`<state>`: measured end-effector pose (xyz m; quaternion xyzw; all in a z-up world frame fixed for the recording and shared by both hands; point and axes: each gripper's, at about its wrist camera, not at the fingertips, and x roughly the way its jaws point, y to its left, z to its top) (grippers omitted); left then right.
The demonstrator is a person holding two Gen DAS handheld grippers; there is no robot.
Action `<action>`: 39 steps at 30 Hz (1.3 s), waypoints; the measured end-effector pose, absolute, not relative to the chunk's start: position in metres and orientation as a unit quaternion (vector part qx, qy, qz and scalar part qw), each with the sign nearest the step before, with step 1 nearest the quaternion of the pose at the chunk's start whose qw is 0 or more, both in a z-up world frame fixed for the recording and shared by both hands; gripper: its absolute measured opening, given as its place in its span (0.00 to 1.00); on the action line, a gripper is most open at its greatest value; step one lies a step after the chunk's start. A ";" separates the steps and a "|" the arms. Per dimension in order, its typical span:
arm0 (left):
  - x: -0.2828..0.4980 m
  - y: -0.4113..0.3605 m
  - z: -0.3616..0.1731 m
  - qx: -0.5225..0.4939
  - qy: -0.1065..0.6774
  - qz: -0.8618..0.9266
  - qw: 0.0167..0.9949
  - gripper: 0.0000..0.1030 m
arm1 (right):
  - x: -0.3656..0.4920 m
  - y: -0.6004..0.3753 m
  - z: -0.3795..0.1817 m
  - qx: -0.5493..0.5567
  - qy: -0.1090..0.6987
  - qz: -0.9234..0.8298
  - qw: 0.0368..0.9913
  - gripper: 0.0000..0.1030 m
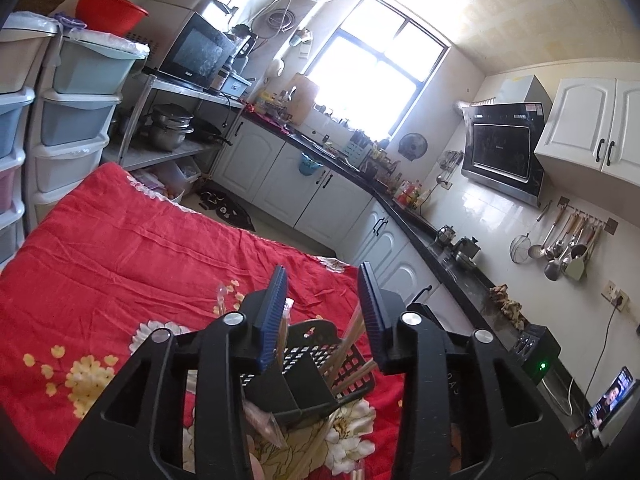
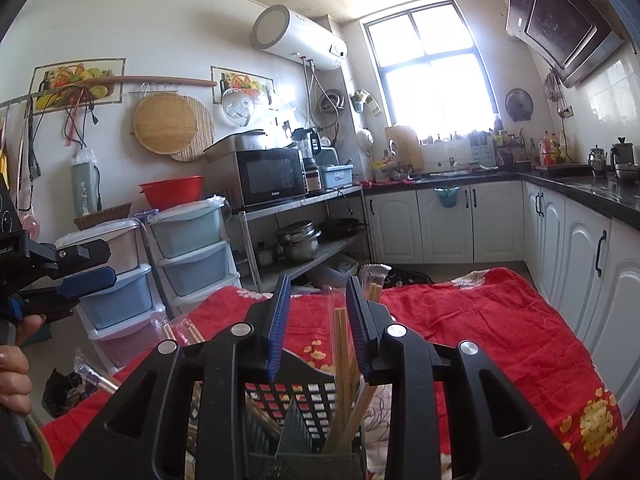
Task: Organize utensils
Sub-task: 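Lower the chopsticks into the caddy slots and open both grippers, then withdraw both open grippers from the caddy and move down to the chopstick pile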
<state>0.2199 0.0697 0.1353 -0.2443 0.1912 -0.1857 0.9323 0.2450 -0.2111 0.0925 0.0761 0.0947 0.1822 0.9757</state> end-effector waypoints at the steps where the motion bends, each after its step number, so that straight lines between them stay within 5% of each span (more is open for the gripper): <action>1: 0.218 0.070 0.136 -0.242 0.190 -0.185 0.933 0.34 | 0.243 -0.212 0.093 0.076 0.097 0.182 0.976 0.28; 18: 0.195 0.081 0.132 -0.239 0.177 -0.168 0.940 0.89 | 0.209 -0.218 0.106 0.069 0.121 0.196 0.971 0.46; 39: 0.179 0.088 0.113 -0.255 0.190 -0.166 0.934 0.90 | 0.179 -0.226 0.105 0.073 0.138 0.199 0.967 0.50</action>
